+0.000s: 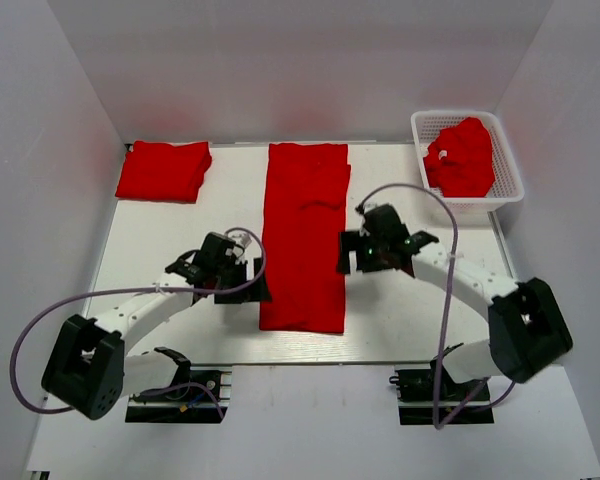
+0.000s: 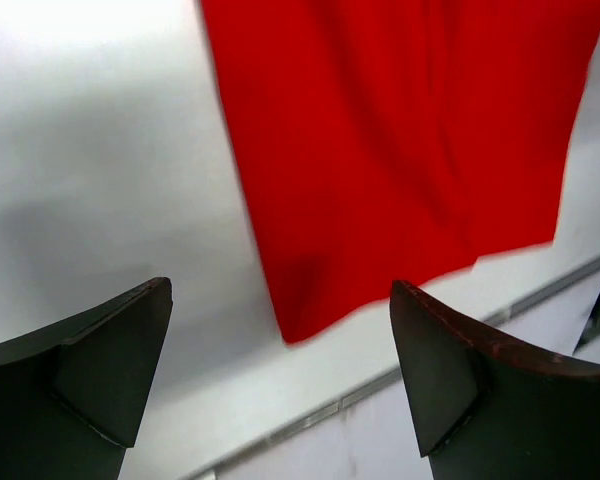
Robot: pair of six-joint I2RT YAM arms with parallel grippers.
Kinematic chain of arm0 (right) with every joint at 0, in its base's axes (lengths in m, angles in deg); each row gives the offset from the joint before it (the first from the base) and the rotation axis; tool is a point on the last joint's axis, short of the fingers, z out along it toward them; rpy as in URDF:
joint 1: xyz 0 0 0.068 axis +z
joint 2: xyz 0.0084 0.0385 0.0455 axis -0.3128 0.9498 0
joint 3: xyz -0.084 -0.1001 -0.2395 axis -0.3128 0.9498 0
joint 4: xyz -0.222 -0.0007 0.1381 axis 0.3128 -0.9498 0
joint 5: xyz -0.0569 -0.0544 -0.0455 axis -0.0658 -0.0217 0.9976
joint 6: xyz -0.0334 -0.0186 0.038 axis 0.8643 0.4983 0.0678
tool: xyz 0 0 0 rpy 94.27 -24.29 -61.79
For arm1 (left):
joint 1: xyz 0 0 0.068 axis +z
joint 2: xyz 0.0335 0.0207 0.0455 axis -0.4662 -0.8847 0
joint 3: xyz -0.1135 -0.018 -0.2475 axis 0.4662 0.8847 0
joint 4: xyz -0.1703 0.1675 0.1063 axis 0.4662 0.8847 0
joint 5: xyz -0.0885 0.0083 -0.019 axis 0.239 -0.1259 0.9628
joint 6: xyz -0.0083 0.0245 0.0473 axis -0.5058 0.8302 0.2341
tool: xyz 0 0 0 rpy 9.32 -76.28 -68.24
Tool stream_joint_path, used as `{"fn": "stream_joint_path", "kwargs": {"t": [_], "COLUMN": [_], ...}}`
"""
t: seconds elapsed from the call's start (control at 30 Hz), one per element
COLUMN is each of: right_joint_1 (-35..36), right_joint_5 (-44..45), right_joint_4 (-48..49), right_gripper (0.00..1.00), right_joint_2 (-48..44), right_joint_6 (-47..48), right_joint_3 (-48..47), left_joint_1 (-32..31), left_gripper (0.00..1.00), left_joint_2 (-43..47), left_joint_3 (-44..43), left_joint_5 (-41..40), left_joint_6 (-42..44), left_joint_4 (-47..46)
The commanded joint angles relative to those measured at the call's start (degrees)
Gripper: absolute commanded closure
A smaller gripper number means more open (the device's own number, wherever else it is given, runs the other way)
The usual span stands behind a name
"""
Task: Fold and stack the t-shirts
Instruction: Grab the bottom of the folded rectangular tshirt with both arms
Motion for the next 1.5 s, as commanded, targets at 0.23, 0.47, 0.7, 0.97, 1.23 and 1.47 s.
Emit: {"fn": "stream_joint_path", "kwargs": {"t": [0.23,0.47,0.7,0.97,1.23,1.47], "right_joint_1": [9.64,14.13,15.45,15.45,15.8,15.71], "right_joint_5": [-8.96,-9.05,-7.91,-10.62,-11.59,-13.44], "right_joint_4": [-13.79,-13.27,-10.99,-8.52,-8.17,-7.11], "right_gripper": [0.1,0.1,0.15,0.24,0.5,0.76], "right_joint_2": [-9.16,-6.35,-2.4,1.65,3.14,5.25], "right_joint_6": [-17.33,-21.65,-22.44,-20.33,-20.24,-19.01], "right_joint_3": [7.25,8.04,8.66,8.31,8.31,7.96], "left_joint_1": [-7.83,-12.67,-16.36,-18.48,-20.93,-21.46], "left_gripper": [0.0,0.03,0.06,0.25,0.48,0.77], "left_joint_2": [4.7,0.14,-2.42,-7.17,-8.83,-7.52], "left_joint_3": [3.16,1.49,0.97,-0.18,2.02,4.04], "left_joint_5": [-3.9,-10.93,-15.94,-17.18,-16.21,-15.69], "left_joint_6": [-7.73,-11.24,-12.74,-11.52,-11.51,-11.51], "left_joint_4": [4.74,6.58,4.57,3.25,1.85,0.7]}}
